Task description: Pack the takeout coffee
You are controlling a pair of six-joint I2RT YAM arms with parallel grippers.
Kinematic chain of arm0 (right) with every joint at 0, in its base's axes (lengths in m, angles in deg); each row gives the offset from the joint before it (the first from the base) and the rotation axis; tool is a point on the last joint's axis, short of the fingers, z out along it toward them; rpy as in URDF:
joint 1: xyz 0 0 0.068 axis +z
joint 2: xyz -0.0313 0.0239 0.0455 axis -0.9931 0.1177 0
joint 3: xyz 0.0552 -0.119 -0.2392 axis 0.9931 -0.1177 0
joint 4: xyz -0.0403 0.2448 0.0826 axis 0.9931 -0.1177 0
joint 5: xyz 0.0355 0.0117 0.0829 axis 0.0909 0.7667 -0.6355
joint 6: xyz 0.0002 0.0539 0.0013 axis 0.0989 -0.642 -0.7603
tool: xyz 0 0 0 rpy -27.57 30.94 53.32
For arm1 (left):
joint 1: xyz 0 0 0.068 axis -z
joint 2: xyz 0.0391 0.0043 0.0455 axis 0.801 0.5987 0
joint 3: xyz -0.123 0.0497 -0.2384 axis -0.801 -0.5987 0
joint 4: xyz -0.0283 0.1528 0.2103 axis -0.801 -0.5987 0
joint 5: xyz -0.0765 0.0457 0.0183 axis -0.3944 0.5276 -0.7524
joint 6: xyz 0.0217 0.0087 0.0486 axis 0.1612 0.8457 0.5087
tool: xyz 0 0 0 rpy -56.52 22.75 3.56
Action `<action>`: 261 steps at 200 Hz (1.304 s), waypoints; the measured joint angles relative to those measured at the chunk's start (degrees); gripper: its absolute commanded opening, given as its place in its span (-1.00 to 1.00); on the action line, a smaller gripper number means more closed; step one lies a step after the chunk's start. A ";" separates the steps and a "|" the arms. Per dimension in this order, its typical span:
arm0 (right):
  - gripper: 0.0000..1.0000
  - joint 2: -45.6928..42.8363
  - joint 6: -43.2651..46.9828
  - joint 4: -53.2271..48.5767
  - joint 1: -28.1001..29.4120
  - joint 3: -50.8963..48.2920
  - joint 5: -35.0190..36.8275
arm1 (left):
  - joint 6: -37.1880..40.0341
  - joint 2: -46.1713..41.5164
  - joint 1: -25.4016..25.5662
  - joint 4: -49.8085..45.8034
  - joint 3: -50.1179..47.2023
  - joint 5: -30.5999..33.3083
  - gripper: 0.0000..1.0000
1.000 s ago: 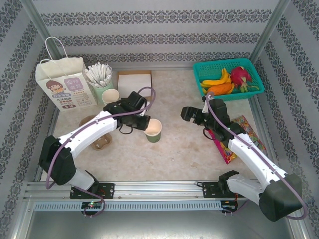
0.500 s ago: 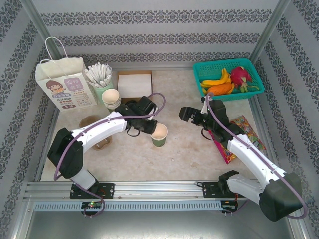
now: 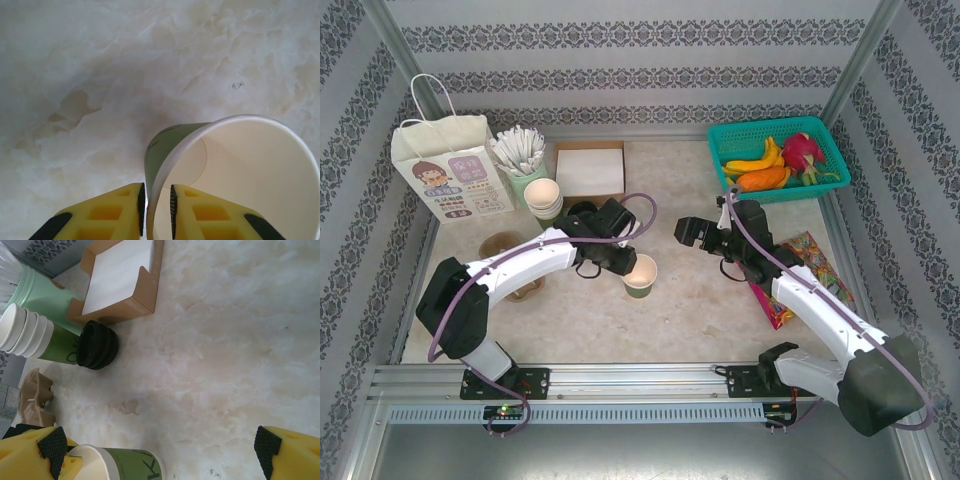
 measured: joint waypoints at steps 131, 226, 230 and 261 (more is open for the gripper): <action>0.96 2.08 -0.07 1.49 2.71 0.42 2.73 | -5.25 -4.76 -4.22 -0.37 4.90 3.45 0.99; 0.90 8.87 -4.83 2.36 4.13 4.11 9.55 | -15.26 19.08 -12.39 -6.62 20.44 20.35 0.75; 0.88 9.01 -4.98 2.36 4.13 4.13 9.79 | -14.99 20.09 -12.39 -7.02 21.42 21.05 0.70; 0.83 9.29 -6.16 2.36 4.13 4.20 10.29 | -13.14 26.38 -12.61 -10.23 29.24 24.68 0.32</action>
